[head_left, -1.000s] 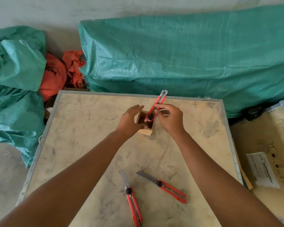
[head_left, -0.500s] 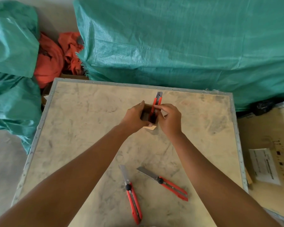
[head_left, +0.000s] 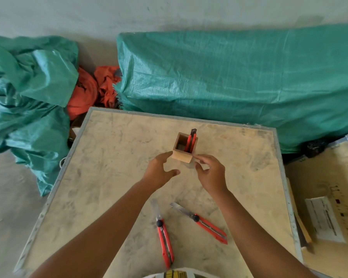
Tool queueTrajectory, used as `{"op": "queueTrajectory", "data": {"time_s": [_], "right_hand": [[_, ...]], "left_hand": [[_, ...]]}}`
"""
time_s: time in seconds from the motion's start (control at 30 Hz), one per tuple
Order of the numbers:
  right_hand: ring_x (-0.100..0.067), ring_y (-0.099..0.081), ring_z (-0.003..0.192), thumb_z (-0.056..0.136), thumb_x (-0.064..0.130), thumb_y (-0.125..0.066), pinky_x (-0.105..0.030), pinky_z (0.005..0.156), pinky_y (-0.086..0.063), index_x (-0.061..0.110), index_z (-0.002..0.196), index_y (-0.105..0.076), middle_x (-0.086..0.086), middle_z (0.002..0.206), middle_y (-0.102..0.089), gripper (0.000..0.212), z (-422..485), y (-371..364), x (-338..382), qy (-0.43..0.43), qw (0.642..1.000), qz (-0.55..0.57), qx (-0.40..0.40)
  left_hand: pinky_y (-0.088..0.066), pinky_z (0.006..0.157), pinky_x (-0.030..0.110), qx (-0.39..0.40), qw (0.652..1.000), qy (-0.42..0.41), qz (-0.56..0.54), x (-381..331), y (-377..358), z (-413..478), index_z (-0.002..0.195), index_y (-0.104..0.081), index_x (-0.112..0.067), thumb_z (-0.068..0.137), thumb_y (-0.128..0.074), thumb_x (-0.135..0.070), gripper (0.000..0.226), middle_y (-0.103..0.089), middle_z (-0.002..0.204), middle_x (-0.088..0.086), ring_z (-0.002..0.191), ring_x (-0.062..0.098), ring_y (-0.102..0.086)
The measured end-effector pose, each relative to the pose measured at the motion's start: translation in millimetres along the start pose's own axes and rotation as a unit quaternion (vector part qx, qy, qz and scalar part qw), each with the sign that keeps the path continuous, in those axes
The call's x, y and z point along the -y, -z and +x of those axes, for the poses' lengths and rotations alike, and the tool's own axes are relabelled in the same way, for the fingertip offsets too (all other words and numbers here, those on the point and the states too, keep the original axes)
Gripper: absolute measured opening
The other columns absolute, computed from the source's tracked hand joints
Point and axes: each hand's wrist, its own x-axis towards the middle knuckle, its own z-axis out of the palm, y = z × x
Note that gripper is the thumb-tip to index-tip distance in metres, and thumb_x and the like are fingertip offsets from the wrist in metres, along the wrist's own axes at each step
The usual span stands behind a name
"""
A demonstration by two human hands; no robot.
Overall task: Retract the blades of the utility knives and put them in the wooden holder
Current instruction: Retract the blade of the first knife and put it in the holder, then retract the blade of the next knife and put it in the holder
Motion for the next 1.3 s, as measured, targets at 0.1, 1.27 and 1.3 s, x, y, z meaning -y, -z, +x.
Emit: {"op": "queueTrajectory", "data": {"time_s": [0.1,1.27,1.3], "right_hand": [[-0.013,-0.068,0.093,0.088,0.005,-0.077,-0.029,0.079,-0.06,0.014,0.114,-0.077,-0.002,0.11,-0.076,0.028,-31,-2,6,-0.013,0.999,0.014,0.033],[-0.016,-0.073,0.09,0.09,0.013,-0.074,-0.041,0.078,-0.065,0.026,0.099,-0.068,0.01,0.09,-0.07,0.017,-145,-83,2,-0.152,0.924,0.019,0.349],[-0.016,-0.074,0.091,0.09,0.013,-0.074,-0.042,0.077,-0.066,0.028,0.098,-0.068,0.01,0.091,-0.071,0.018,-144,-81,3,-0.155,0.924,0.03,0.348]], "left_hand": [[-0.052,0.1,0.041,-0.006,0.999,0.031,-0.006,19,-3,-36,0.144,-0.044,-0.029,0.073,-0.083,-0.037,0.081,-0.051,0.147,-0.002,0.128,0.017,-0.053],[-0.055,0.085,0.031,-0.06,0.986,0.157,-0.007,131,-143,-213,0.121,-0.063,-0.009,0.087,-0.069,-0.005,0.035,-0.056,0.122,0.016,0.099,0.031,-0.06],[-0.056,0.082,0.028,-0.059,0.987,0.148,-0.012,131,-143,-213,0.125,-0.062,-0.011,0.087,-0.069,-0.003,0.04,-0.056,0.121,0.013,0.095,0.026,-0.06]]}}
